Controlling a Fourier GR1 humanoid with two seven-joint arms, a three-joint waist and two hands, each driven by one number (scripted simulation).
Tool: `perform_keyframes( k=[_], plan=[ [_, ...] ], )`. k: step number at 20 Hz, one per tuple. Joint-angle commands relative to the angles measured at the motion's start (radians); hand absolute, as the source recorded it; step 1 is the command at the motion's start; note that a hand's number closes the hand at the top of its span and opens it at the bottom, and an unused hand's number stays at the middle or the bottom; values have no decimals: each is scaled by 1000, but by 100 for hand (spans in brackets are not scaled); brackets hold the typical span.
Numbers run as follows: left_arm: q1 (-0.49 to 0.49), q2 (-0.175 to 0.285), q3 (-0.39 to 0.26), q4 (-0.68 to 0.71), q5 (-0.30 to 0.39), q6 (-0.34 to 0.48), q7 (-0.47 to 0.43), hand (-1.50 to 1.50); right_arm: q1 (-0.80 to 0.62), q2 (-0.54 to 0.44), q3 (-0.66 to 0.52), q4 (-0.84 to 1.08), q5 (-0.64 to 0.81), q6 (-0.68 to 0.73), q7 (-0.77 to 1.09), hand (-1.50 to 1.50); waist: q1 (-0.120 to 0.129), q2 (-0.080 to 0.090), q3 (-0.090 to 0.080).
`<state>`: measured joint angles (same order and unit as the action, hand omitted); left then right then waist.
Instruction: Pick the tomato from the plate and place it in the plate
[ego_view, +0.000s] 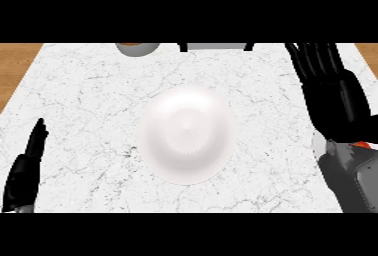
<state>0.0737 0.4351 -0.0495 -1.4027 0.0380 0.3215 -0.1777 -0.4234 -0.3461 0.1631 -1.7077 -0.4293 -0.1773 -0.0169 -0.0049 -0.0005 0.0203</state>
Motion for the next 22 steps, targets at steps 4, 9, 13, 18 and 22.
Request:
perform_keyframes(
  k=[4,9,13,18,22],
  plan=[
    [-2,54,-11,-50,-34,-40,16,0,149,-79,-282,74,-366,192,80,-150,-14,1,-16],
    [-22,35,-47,-33,-25,-81,34,0,265,-201,-377,233,-89,73,-76,-150,-29,7,-17],
    [23,55,-27,-38,-15,-112,13,0,412,-115,-512,204,-180,92,-229,-150,-20,-3,-19],
    [116,20,-41,-135,-51,-101,8,0,578,-174,-623,118,-265,273,-203,-150,-1,-3,-20],
    [31,52,-12,-138,-24,-138,91,0,639,-313,-635,149,-257,441,-140,-150,-7,-3,-20]
  ],
)
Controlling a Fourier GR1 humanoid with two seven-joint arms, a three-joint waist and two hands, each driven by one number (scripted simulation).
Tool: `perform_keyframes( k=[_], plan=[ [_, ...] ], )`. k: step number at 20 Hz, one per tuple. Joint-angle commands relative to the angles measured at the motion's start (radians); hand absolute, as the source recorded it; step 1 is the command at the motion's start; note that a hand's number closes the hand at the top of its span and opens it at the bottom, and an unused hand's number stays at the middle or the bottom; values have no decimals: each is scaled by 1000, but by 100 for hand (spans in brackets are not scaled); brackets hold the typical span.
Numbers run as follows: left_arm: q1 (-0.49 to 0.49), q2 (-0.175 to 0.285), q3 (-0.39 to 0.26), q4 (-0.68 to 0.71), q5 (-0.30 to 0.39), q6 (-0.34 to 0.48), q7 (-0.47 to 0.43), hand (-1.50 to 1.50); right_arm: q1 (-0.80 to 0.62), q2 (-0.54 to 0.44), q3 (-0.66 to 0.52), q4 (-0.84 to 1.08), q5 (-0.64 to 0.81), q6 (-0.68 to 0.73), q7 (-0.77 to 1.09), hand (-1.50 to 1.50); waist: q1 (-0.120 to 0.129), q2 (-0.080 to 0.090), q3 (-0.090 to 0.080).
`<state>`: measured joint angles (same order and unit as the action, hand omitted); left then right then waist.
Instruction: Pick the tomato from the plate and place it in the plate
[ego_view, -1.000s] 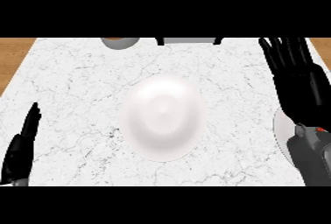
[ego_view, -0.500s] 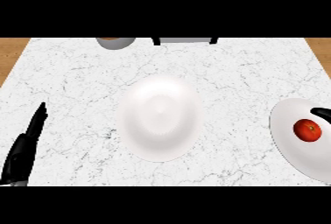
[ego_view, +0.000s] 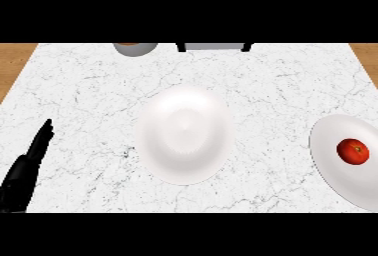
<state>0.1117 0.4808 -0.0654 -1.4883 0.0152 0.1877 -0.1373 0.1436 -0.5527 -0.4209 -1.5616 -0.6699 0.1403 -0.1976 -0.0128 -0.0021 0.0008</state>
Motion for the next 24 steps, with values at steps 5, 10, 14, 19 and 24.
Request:
perform_keyframes(
  k=[5,10,14,19,24],
  plan=[
    [10,-10,-2,5,-5,-22,-33,0,68,-253,55,-15,167,136,149,-150,21,3,-2],
    [-38,-30,6,4,-23,-5,13,0,18,-380,39,77,196,228,243,-150,19,4,-1],
    [10,-31,-13,-49,-51,-5,22,0,-49,-390,142,160,307,253,273,-150,34,4,0],
    [-77,-45,27,57,-41,-42,-13,0,-157,-405,207,268,362,371,283,-150,21,5,-1],
    [-64,-51,21,20,-57,-46,34,0,-252,-365,334,329,518,378,293,-150,30,6,0]
  ],
)
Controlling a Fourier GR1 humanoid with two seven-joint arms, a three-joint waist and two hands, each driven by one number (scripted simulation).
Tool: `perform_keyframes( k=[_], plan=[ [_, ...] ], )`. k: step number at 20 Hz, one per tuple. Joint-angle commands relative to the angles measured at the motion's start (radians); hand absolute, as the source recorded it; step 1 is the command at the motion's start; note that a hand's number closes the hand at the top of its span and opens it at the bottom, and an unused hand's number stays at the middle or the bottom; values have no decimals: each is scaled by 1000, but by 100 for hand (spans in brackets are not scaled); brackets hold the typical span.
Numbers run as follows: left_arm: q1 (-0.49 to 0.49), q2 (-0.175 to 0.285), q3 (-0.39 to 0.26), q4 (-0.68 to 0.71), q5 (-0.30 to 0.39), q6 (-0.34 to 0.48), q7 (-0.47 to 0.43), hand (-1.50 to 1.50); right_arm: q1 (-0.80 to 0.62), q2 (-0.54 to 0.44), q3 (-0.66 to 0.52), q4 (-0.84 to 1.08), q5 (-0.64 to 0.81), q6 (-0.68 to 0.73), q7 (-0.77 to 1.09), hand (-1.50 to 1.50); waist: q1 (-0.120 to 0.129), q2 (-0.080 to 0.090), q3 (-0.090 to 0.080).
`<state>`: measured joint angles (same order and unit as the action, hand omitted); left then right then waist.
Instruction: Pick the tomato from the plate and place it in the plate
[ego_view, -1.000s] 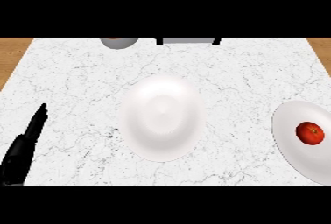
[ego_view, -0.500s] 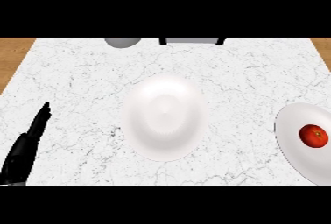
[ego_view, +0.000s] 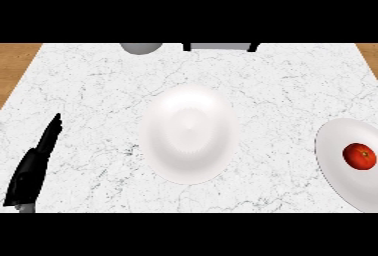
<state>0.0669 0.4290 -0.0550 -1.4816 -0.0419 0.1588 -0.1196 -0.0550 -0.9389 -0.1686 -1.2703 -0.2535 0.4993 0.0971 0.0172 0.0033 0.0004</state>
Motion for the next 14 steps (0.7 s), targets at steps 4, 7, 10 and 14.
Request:
perform_keyframes(
  k=[4,7,10,14],
  plan=[
    [-16,2,39,45,6,-41,-35,0,-131,14,131,168,216,88,-76,-150,2,1,0],
    [27,4,54,16,5,-57,-54,0,-190,49,157,299,313,99,-178,-150,5,0,1],
    [10,-37,41,1,-38,-27,-2,0,-140,102,160,276,376,59,-223,-150,-8,-2,0],
    [-25,-39,59,4,-45,-55,27,0,-282,134,173,431,440,113,-262,-150,-4,-1,1]
  ],
)
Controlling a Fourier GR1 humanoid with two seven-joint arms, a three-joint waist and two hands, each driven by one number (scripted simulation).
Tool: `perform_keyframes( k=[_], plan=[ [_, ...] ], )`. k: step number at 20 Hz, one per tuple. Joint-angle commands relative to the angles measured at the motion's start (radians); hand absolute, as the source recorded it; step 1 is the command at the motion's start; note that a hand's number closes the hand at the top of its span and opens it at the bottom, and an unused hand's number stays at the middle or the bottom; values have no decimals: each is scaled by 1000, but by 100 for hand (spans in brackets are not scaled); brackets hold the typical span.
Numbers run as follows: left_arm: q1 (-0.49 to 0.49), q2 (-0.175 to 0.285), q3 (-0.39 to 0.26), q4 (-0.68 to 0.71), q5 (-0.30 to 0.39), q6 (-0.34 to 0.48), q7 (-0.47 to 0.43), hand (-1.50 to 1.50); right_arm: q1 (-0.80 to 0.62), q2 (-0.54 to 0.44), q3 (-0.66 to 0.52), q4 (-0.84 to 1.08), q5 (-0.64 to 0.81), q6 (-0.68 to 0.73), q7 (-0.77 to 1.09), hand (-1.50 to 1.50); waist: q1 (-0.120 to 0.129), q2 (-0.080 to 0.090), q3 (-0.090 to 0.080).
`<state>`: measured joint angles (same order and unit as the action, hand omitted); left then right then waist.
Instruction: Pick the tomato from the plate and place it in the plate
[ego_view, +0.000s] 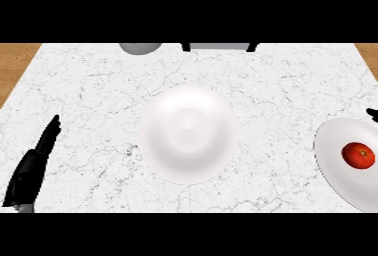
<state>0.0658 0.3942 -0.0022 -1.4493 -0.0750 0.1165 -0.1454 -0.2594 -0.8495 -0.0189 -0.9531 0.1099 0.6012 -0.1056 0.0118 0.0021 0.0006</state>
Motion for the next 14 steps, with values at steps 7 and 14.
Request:
perform_keyframes(
  k=[7,14],
  plan=[
    [26,-10,64,-31,-24,-54,-4,0,-55,22,3,165,167,77,-140,-150,-5,-1,0],
    [23,-34,95,-8,-44,-86,-34,0,-133,135,0,253,259,5,-145,-150,-5,-1,0]
  ],
)
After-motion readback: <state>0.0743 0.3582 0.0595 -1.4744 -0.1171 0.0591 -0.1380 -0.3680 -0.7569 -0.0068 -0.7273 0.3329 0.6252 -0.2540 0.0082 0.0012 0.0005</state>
